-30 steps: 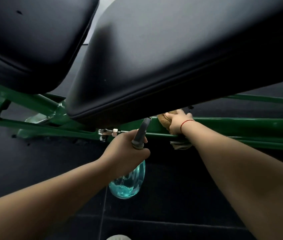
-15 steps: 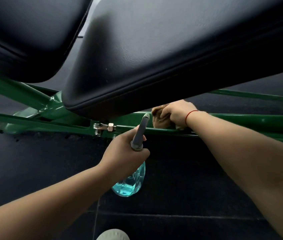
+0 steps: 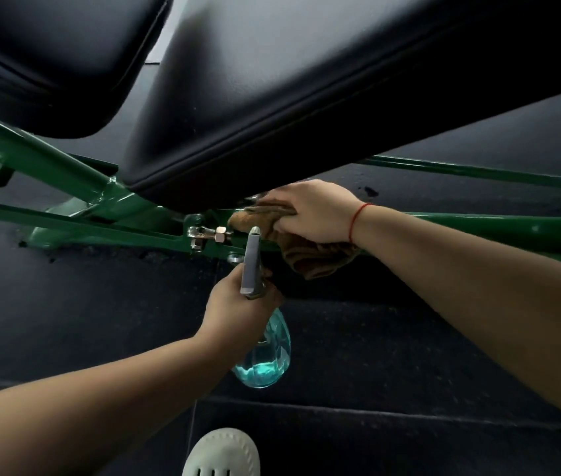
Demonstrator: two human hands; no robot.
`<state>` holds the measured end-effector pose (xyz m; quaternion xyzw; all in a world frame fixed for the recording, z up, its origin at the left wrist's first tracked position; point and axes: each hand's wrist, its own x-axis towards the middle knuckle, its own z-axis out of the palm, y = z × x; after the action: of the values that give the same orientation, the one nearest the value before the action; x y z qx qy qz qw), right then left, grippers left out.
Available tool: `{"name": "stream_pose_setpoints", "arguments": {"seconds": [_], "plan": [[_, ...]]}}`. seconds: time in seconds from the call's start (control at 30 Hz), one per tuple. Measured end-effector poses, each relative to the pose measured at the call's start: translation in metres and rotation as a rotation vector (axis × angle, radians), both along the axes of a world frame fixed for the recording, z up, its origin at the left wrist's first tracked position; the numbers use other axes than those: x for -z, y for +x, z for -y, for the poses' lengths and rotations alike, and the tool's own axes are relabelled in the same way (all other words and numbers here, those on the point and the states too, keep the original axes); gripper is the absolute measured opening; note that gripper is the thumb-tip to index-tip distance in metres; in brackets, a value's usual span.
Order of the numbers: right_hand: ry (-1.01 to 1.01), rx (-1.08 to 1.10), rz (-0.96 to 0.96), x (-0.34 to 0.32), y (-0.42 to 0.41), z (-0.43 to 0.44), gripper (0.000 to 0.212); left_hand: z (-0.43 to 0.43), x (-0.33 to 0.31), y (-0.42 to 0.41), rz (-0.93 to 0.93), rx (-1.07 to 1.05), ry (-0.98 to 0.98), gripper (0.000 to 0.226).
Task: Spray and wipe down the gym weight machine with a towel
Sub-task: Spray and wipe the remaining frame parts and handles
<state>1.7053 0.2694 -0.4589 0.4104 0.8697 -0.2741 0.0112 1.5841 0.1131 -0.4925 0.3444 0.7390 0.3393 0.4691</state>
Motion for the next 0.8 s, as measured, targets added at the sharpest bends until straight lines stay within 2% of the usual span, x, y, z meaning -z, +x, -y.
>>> {"name": "stream_pose_setpoints", "arguments": {"seconds": [0.13, 0.2, 0.27, 0.47, 0.63, 0.8], "plan": [[0.263, -0.157, 0.247, 0.009, -0.021, 0.029, 0.072, 0.005, -0.002, -0.006, -0.026, -0.029, -0.038, 0.011], [0.393, -0.149, 0.282, 0.018, -0.013, 0.046, 0.083, 0.003, -0.003, -0.004, -0.044, -0.024, -0.052, 0.01], [0.465, -0.15, 0.284, 0.03, 0.004, 0.054, 0.084, 0.003, -0.002, 0.0, -0.066, 0.0, -0.07, 0.009], [0.45, 0.031, 0.288, 0.053, 0.091, 0.051, 0.087, 0.01, 0.001, 0.02, -0.076, 0.187, -0.158, 0.018], [0.416, 0.245, 0.379, 0.059, 0.172, 0.046, 0.075, 0.008, 0.005, 0.032, -0.005, 0.085, -0.188, 0.015], [0.33, 0.306, 0.49, 0.049, 0.181, 0.035, 0.067, 0.003, 0.007, 0.031, 0.013, 0.035, -0.184, 0.007]]}}
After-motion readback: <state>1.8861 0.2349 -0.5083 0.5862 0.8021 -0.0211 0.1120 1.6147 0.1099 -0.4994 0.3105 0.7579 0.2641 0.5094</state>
